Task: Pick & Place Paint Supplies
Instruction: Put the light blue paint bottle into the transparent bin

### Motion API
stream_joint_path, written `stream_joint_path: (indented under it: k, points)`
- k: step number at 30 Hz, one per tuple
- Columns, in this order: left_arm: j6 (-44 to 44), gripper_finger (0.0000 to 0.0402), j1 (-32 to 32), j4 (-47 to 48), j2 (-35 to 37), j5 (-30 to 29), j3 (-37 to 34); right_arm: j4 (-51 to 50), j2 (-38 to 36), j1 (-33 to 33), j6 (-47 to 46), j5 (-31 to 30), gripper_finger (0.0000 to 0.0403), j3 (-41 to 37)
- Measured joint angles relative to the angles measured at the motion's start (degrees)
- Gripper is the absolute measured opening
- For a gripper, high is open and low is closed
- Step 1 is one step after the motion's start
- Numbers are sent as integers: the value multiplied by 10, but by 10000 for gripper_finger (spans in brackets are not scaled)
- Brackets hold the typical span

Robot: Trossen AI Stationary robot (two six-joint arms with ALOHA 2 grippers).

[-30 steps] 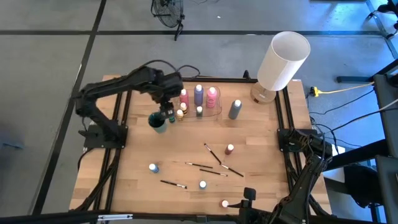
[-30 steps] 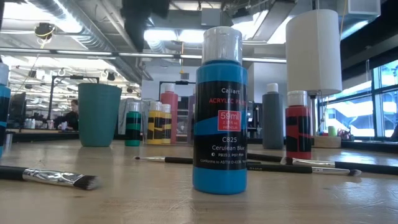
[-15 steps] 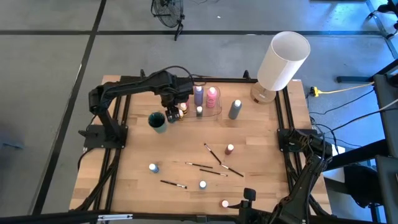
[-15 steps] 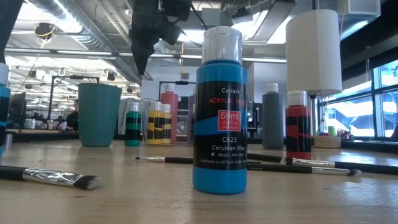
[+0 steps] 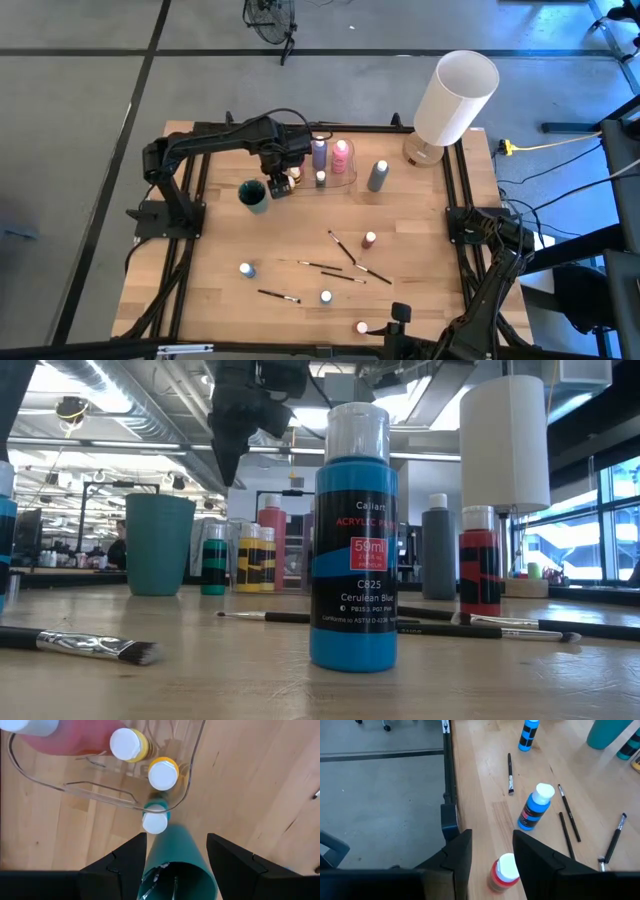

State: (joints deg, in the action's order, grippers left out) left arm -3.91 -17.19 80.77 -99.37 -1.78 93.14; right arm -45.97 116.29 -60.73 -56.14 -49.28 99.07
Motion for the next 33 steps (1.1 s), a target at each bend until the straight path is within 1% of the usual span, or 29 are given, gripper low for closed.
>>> stream_joint_path:
  k: [9,12,18,23,27,33]
  points:
    - [6,203,0,-21,0,0,0,0,0,0,13,1,144,0]
    - [14,203,-1,-28,0,14,0,0,0,0,13,2,144,0]
    - [17,203,-5,-27,0,14,-2,2,0,-1,13,5,144,0]
    - [9,203,-16,-28,1,13,-42,4,0,-1,12,6,144,0]
    - [30,203,-17,-42,1,4,-72,4,0,-1,13,6,144,0]
    - [41,203,-17,-76,0,1,-82,-1,0,0,15,6,144,0]
